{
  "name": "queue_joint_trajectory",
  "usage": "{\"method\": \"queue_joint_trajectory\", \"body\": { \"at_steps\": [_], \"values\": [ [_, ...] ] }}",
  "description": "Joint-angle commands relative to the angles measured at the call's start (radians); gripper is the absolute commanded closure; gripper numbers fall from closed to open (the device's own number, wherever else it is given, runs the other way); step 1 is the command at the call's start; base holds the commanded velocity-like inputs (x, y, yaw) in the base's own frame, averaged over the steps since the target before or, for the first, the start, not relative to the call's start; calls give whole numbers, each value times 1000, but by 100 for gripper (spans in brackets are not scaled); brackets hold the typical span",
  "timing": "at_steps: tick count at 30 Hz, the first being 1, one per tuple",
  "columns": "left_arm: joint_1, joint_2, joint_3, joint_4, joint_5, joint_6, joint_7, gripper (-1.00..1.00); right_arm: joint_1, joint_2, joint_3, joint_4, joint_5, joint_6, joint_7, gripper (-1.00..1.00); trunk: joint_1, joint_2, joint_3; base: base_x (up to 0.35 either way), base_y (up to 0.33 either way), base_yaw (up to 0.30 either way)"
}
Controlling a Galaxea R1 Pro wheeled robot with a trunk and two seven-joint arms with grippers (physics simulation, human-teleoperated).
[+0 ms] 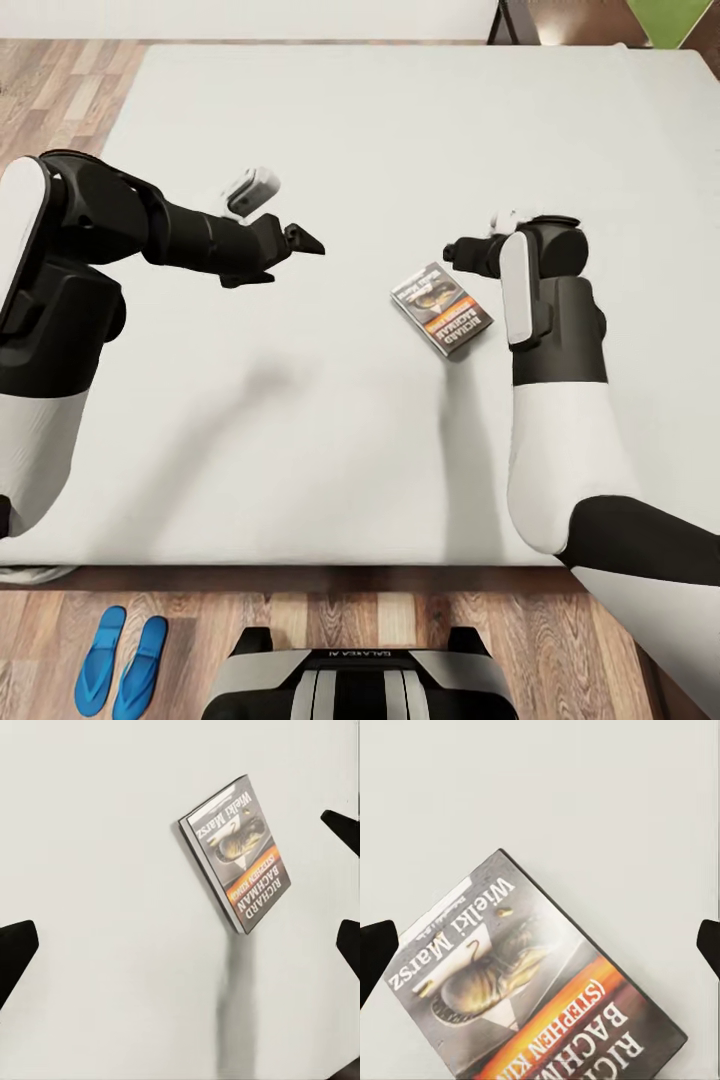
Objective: In the bedroom, move the book from the bed onto either nightstand, and place the two sandals side by side next to the bed.
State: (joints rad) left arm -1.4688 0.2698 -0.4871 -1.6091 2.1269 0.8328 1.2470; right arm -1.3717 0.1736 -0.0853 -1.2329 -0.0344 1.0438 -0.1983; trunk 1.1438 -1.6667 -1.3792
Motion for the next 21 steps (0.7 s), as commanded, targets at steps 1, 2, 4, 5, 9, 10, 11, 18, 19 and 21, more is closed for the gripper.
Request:
{"method": "queue_joint_trajectory", "body": {
  "at_steps": [1, 2, 4, 5, 9, 10, 11, 18, 19, 21],
  "values": [
    [-2, 1, 1, 0, 7, 5, 9, -100, -1, 1, 0, 24, -3, 3, -9, -100, 0, 0, 1, 0, 0, 0],
    [-2, 2, 4, 0, 6, 5, 9, -100, -3, 1, 1, 51, -3, 3, -13, -100, 0, 0, 3, 0, 0, 0],
    [-2, 3, 9, 0, 6, 5, 9, -100, -4, 1, 2, 77, -2, 1, -15, -100, 0, 0, 6, 0, 0, 0],
    [-3, 3, 16, 0, 6, 6, 9, -100, -4, 1, 3, 101, -2, -11, -18, -100, 0, 0, 8, 0, 0, 0],
    [-3, 4, 39, 0, 1, 9, 11, -100, -4, 1, 4, 162, -2, -53, -23, -100, 0, 0, 14, 0, 0, 0],
    [-3, 4, 48, 0, -3, 11, 13, -100, -3, 1, 5, 183, -3, -69, -25, -100, 0, 0, 16, 37, 13, 0],
    [-3, 4, 48, 0, -3, 11, 13, -100, -3, 1, 5, 183, -3, -69, -25, -100, 0, 0, 17, 37, 13, 0],
    [-2, 2, 55, 0, -6, 11, 15, -100, -5, 1, 5, 199, -4, -82, -25, -100, 0, 0, 29, 29, 10, 0],
    [-1, 1, 55, 0, -7, 11, 16, -100, -6, 1, 5, 201, -4, -83, -25, -100, 0, 0, 30, 13, 5, 0],
    [0, 1, 55, 0, -8, 12, 16, -100, -8, 1, 6, 203, -4, -85, -25, -100, 0, 0, 34, 9, 3, 0]
  ]
}}
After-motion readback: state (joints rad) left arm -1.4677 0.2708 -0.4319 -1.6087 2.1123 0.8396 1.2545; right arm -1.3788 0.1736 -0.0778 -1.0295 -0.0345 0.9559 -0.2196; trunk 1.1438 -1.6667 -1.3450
